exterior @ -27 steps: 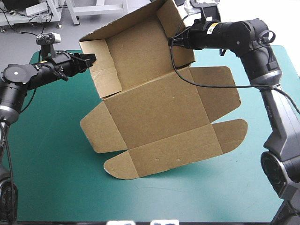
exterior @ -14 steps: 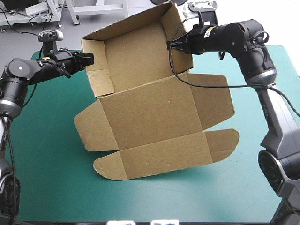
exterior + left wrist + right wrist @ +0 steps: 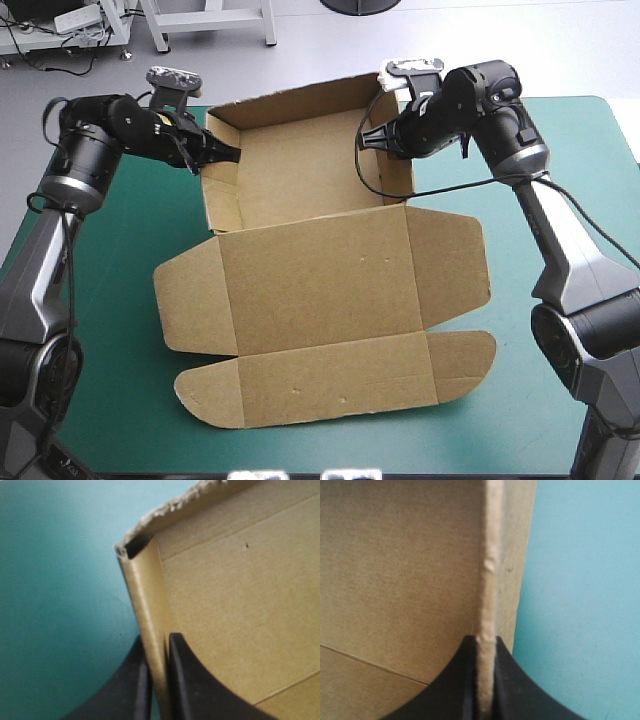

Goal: Fold the box

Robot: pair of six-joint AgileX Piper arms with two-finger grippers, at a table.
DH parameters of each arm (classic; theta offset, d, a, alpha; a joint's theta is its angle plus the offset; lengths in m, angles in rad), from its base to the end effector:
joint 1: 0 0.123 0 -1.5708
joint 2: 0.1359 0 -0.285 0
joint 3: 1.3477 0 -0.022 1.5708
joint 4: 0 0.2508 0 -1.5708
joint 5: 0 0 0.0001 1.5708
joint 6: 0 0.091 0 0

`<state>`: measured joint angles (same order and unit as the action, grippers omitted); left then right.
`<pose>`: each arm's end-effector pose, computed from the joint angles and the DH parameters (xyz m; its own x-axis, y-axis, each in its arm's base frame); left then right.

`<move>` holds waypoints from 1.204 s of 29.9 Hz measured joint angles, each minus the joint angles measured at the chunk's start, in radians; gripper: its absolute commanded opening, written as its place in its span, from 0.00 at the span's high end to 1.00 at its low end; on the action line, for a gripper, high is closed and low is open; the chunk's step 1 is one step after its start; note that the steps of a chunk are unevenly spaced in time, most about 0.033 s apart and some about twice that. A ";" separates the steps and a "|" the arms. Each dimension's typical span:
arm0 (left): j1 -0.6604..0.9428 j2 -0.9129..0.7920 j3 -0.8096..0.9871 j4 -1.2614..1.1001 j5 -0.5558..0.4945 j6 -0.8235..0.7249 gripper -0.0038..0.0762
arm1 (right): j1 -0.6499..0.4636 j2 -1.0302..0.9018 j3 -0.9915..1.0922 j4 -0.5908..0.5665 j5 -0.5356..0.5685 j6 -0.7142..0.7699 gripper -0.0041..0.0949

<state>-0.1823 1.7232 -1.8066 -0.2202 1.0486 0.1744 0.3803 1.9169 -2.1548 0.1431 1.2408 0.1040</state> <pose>0.3727 -0.0862 0.3923 -0.7296 0.1976 -0.6547 0.3452 0.9328 -0.1032 0.3834 0.1665 0.4051 -0.7929 -0.1568 -0.5888 -0.3292 0.9234 0.1973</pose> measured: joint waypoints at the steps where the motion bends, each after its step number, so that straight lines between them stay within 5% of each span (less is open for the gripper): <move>1: -0.010 0.014 0.000 0.017 0.012 -0.016 0.96 | 0.000 0.000 0.029 -0.005 0.000 0.001 0.98; 6: -0.027 0.076 0.000 0.040 0.094 -0.061 0.96 | 0.001 0.000 0.187 0.011 -0.013 0.007 0.98; 16: -0.027 0.192 0.000 0.074 0.151 -0.121 0.96 | 0.002 0.000 0.499 0.123 -0.260 -0.039 0.98; 36: -0.025 0.277 -0.031 0.085 0.155 -0.104 0.93 | 0.002 0.024 0.520 0.140 -0.333 -0.139 0.96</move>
<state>-0.2070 2.0005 -1.8373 -0.1356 1.2037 0.0704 0.3824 1.9411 -1.6346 0.2833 0.9073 -0.0351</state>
